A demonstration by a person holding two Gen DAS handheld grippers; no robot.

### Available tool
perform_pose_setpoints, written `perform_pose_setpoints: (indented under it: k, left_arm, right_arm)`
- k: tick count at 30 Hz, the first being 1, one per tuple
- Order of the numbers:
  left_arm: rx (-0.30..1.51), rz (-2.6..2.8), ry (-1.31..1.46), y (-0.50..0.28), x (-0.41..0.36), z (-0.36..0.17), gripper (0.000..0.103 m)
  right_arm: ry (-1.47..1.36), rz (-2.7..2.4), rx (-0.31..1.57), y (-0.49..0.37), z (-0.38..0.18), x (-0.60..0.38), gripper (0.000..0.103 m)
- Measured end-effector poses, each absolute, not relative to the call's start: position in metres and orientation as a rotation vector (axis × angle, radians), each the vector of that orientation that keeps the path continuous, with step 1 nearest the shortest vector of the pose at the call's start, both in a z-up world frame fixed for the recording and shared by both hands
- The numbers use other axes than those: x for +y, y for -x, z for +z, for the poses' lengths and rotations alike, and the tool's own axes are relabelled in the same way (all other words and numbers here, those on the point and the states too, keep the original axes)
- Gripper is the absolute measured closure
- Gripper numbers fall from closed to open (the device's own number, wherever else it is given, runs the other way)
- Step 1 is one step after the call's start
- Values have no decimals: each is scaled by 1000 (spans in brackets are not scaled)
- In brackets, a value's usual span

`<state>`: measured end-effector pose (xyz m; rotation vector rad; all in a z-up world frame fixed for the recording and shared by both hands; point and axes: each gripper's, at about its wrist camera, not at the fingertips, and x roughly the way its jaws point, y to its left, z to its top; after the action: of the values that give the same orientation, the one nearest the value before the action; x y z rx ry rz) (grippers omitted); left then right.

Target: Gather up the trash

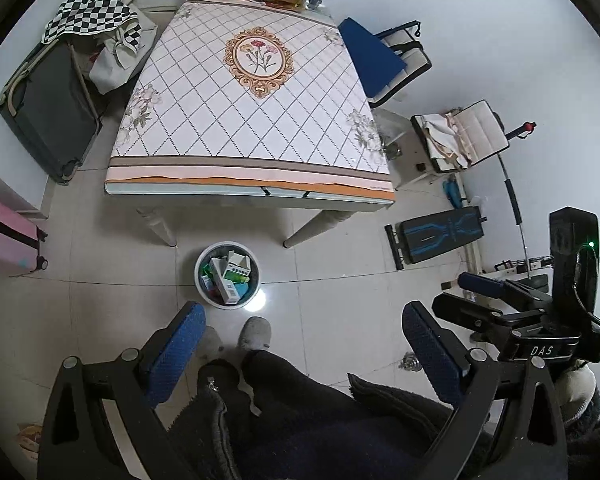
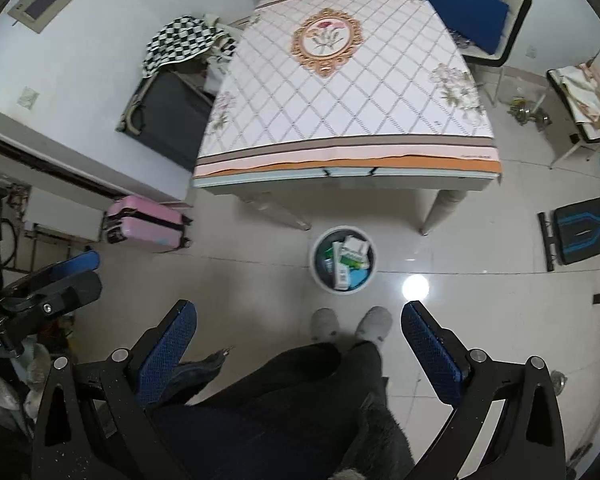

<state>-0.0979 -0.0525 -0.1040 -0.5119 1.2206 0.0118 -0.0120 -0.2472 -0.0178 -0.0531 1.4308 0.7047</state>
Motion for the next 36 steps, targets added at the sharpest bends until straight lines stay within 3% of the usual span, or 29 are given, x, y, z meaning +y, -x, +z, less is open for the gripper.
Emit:
perform_pose_setpoints:
  k: [36]
  left_arm:
    - [1188,-25,540,116,-60,-92,0]
  right_arm:
    - [30,753,1459,18,-5,-252,0]
